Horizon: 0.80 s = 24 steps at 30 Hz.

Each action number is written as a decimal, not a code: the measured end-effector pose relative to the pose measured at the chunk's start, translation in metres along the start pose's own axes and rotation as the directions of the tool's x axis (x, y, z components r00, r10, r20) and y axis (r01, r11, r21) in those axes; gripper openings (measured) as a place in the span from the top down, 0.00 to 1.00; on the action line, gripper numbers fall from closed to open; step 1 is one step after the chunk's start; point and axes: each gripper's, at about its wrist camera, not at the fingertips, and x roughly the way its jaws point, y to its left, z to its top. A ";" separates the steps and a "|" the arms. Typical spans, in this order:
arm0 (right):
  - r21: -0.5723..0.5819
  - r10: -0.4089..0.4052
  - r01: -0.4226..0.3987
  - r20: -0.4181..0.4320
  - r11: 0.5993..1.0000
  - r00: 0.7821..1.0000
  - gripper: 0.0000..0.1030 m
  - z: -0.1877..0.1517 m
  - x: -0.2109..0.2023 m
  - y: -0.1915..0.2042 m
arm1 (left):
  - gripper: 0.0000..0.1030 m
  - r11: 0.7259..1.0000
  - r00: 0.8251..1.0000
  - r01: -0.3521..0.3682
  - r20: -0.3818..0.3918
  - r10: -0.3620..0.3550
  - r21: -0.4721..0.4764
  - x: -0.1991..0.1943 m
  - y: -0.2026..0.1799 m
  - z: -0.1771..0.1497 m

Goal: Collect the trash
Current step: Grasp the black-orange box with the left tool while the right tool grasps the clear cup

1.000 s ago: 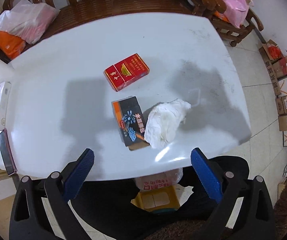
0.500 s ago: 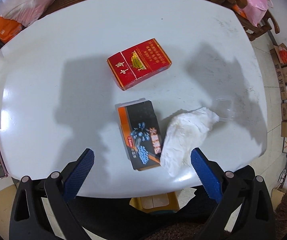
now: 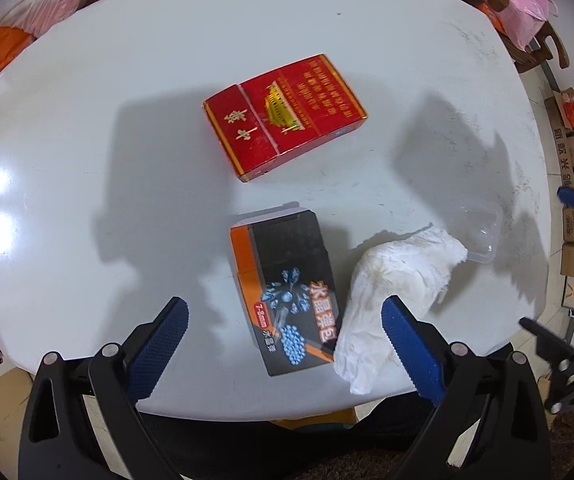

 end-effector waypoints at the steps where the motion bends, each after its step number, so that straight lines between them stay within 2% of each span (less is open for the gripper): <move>1: -0.005 0.000 0.000 -0.014 1.000 1.000 0.06 -0.001 0.006 0.001 | 0.08 1.000 1.000 0.003 -0.002 -0.003 -0.005 0.002 0.002 0.001; 8: -0.034 -0.007 0.004 -0.076 0.999 0.997 0.06 -0.003 0.034 0.010 | 0.08 0.999 0.999 0.035 0.019 -0.035 -0.027 0.008 0.011 0.004; 14: -0.042 -0.005 0.002 -0.084 0.999 0.996 0.06 0.000 0.043 0.014 | 0.08 1.000 1.000 0.016 0.022 -0.015 -0.023 0.011 0.013 0.008; 24: -0.045 -0.011 0.006 -0.103 0.999 0.995 0.07 0.003 0.055 0.013 | 0.12 0.998 0.999 0.041 0.020 -0.040 -0.054 0.023 0.030 0.018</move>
